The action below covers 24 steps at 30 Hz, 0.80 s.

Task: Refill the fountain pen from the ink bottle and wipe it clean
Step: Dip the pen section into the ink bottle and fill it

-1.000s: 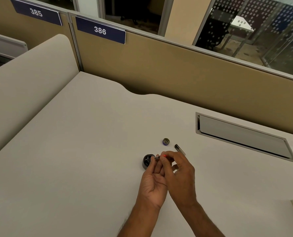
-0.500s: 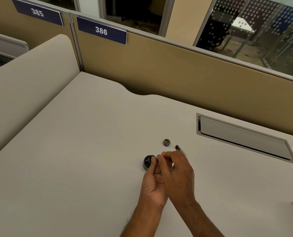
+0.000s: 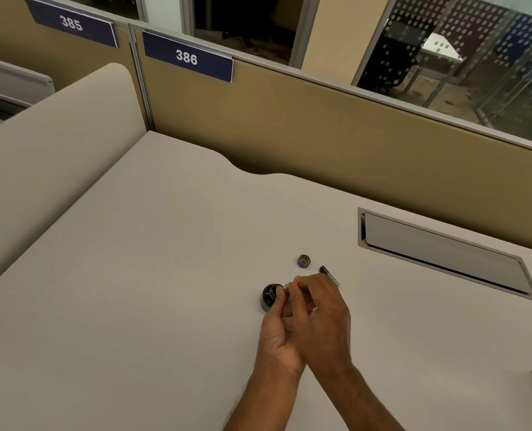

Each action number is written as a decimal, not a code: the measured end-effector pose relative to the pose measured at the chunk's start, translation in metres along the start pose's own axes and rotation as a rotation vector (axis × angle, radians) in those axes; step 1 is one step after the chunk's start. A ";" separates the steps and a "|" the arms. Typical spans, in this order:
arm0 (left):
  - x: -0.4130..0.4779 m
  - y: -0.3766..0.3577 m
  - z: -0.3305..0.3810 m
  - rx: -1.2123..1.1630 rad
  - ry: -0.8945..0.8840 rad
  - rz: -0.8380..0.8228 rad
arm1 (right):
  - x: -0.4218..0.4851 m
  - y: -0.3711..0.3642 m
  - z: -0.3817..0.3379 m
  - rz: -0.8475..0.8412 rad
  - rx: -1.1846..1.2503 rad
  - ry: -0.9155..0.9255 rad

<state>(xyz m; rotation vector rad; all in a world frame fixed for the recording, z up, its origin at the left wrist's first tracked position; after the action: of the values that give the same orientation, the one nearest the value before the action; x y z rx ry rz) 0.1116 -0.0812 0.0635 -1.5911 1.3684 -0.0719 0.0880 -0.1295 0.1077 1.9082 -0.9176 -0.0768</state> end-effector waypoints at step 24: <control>-0.001 0.003 0.001 0.050 -0.078 0.036 | -0.001 0.000 -0.001 -0.021 0.007 0.039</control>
<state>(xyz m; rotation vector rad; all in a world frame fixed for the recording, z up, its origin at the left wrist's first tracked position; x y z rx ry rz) 0.1097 -0.0792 0.0620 -1.5120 1.3245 -0.0213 0.0873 -0.1281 0.1074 1.9190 -0.8735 -0.0491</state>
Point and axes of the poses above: each hand's wrist, its own x-axis towards the middle knuckle, its own y-axis out of the back of the hand, z = x × y, the point moved 3 cm from there along x, towards the middle knuckle, and after that the axes turned 12 degrees about -x, right-handed, at the moved point
